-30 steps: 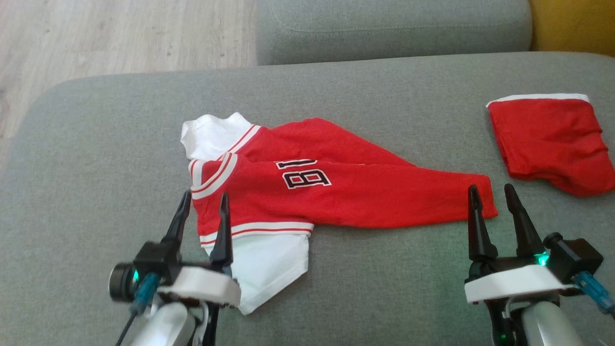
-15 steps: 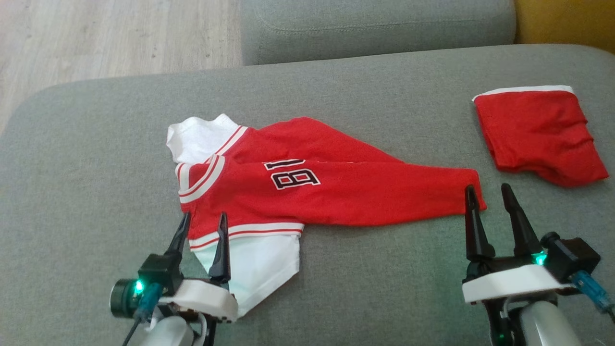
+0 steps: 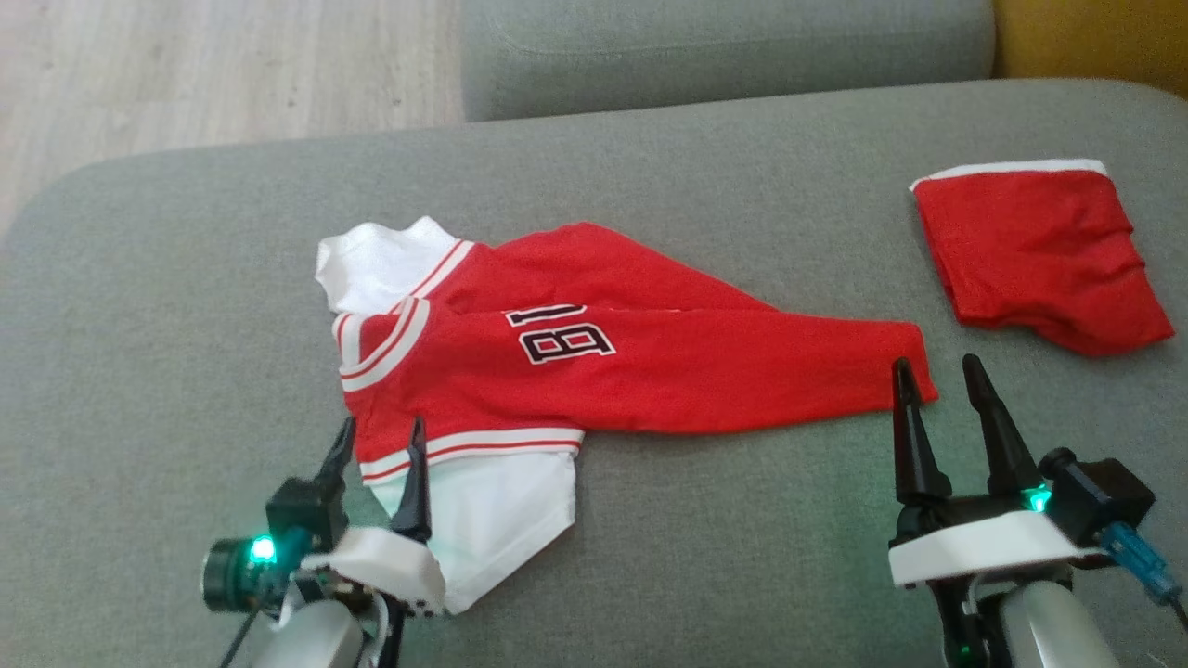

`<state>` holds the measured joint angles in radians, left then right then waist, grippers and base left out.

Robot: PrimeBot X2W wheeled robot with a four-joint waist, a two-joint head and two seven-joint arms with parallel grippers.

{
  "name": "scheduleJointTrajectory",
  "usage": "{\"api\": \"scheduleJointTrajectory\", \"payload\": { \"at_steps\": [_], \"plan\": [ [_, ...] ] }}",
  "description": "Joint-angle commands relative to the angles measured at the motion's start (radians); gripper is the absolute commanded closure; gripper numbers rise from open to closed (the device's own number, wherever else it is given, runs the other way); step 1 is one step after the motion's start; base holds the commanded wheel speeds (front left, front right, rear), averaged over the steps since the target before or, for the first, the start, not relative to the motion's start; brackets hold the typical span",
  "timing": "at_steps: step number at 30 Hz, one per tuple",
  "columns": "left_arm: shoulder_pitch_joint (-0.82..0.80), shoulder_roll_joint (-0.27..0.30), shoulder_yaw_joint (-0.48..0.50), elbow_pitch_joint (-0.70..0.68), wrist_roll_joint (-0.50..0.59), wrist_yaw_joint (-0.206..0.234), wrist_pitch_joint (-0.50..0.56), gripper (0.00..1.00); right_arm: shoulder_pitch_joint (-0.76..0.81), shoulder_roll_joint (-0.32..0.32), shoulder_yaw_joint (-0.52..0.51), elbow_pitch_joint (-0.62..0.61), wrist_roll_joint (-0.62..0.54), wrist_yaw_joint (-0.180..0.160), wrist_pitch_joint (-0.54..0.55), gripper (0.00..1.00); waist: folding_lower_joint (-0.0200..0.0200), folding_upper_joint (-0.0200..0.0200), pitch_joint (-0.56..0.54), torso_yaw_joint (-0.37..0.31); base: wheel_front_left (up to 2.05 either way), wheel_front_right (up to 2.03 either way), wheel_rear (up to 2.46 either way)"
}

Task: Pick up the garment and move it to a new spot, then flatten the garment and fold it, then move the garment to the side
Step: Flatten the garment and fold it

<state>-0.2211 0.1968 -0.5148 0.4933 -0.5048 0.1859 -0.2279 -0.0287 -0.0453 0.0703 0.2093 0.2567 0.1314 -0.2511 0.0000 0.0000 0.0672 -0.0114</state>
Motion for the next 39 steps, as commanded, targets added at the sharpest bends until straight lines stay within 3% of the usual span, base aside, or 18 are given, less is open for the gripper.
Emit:
{"api": "scheduleJointTrajectory", "payload": {
  "at_steps": [1, 9, 15, 16, 17, 30, 33, 35, 39],
  "plan": [
    [-0.062, 0.023, 0.042, -0.014, -0.003, 0.009, 0.005, 0.0, -0.035, -0.005, 0.025, -0.035, -0.002, -0.001, -0.011, 0.0, 0.0, 0.0, 0.012, -0.008, 0.0, 0.0, 0.0],
    [-0.161, 0.06, 0.056, 0.124, -0.01, 0.018, 0.098, 0.0, -0.056, -0.005, 0.028, -0.047, -0.003, -0.001, -0.011, 0.0, 0.0, 0.0, 0.076, -0.039, 0.0, 0.0, 0.0],
    [-0.218, 0.075, 0.032, 0.235, -0.019, -0.025, 0.198, 0.0, -0.069, -0.005, 0.027, -0.054, -0.004, -0.001, -0.011, 0.0, 0.0, 0.0, 0.107, -0.057, 0.0, 0.0, 0.0],
    [-0.225, 0.077, 0.026, 0.249, -0.02, -0.037, 0.212, 0.16, -0.07, -0.005, 0.027, -0.055, -0.004, -0.001, -0.011, 0.0, 0.0, 0.0, 0.11, -0.059, 0.0, 0.0, 0.0],
    [-0.234, 0.081, 0.021, 0.259, -0.019, -0.048, 0.216, 1.0, -0.072, -0.005, 0.027, -0.056, -0.004, -0.001, -0.011, 0.0, 0.0, 0.0, 0.113, -0.061, 0.0, 0.0, 0.0],
    [-0.437, 0.125, 0.015, 0.345, 0.042, -0.065, 0.06, 1.0, -0.093, -0.005, 0.035, -0.055, -0.004, -0.001, -0.011, 0.0, 0.0, 0.0, 0.13, -0.063, 0.0, 0.0, 0.0],
    [-0.468, 0.12, 0.003, 0.371, 0.046, -0.098, 0.037, 0.97, -0.095, -0.005, 0.037, -0.052, -0.004, -0.001, -0.011, 0.0, 0.0, 0.0, 0.126, -0.061, 0.0, 0.0, 0.0],
    [-0.475, 0.112, -0.003, 0.393, 0.041, -0.121, 0.035, 0.0, -0.093, -0.005, 0.039, -0.048, -0.005, -0.001, -0.011, 0.0, 0.0, 0.0, 0.117, -0.06, 0.0, 0.0, 0.0],
    [-0.47, 0.103, -0.002, 0.414, 0.036, -0.123, 0.013, 0.0, -0.086, -0.005, 0.036, -0.047, -0.003, -0.001, -0.011, 0.0, 0.0, 0.0, 0.1, -0.053, 0.0, 0.0, 0.0]
  ]
}}
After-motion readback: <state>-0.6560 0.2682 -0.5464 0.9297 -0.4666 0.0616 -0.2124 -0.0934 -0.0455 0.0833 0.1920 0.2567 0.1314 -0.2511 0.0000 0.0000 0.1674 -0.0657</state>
